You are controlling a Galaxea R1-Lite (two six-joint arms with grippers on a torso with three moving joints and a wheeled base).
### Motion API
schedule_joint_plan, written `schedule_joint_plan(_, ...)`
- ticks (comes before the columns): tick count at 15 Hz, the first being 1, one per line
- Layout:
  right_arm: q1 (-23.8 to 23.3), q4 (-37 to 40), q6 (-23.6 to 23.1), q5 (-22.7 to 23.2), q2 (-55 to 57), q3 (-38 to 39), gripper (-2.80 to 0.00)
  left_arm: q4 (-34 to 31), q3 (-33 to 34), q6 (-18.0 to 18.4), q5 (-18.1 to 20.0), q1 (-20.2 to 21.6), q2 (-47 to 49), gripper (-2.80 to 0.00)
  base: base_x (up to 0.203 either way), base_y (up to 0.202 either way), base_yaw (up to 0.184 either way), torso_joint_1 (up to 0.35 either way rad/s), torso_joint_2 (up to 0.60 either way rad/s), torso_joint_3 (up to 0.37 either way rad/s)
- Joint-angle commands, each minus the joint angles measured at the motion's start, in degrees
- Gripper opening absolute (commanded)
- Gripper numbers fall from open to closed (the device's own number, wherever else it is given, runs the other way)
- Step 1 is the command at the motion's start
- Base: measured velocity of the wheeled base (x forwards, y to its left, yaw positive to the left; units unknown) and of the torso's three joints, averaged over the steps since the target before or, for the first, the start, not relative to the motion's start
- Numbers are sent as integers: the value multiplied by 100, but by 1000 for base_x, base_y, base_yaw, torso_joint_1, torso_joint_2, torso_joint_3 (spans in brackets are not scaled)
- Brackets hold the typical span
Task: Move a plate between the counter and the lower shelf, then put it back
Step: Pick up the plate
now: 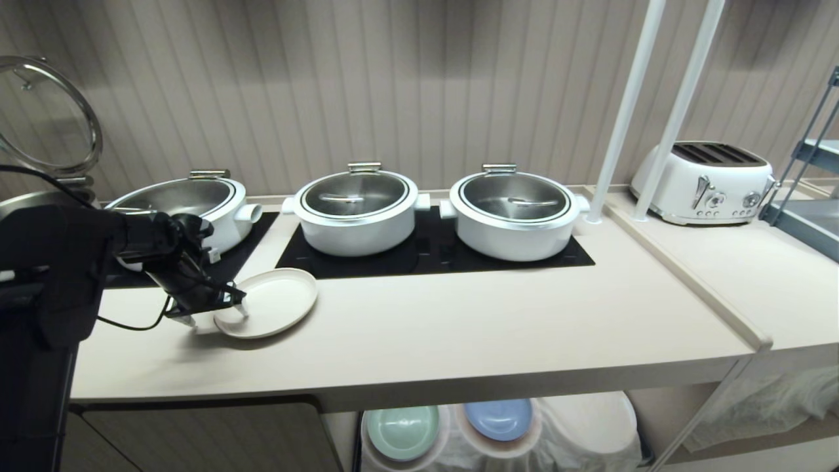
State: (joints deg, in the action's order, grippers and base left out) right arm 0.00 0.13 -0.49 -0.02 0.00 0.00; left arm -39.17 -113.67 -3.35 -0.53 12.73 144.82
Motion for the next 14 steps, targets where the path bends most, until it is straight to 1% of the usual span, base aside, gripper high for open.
schedule_joint_plan(1, 0, -2, -4, 2, 0, 0, -280, -45, 10, -210, 0, -20, -29, 0, 0, 0, 0, 0, 0, 0)
schedule_joint_plan(2, 0, -4, -4, 2, 0, 0, -280, -56, 20, -237, 14, -42, -48, -280, 0, 0, 0, 0, 0, 0)
schedule_joint_plan(12, 0, 2, -4, 2, 0, 0, -280, -100, 40, -281, -18, -51, -279, -280, 0, 0, 0, 0, 0, 0)
schedule_joint_plan(14, 0, 4, -4, 2, 0, 0, -280, -239, 63, -295, 8, -54, -382, -280, 0, 0, 0, 0, 0, 0)
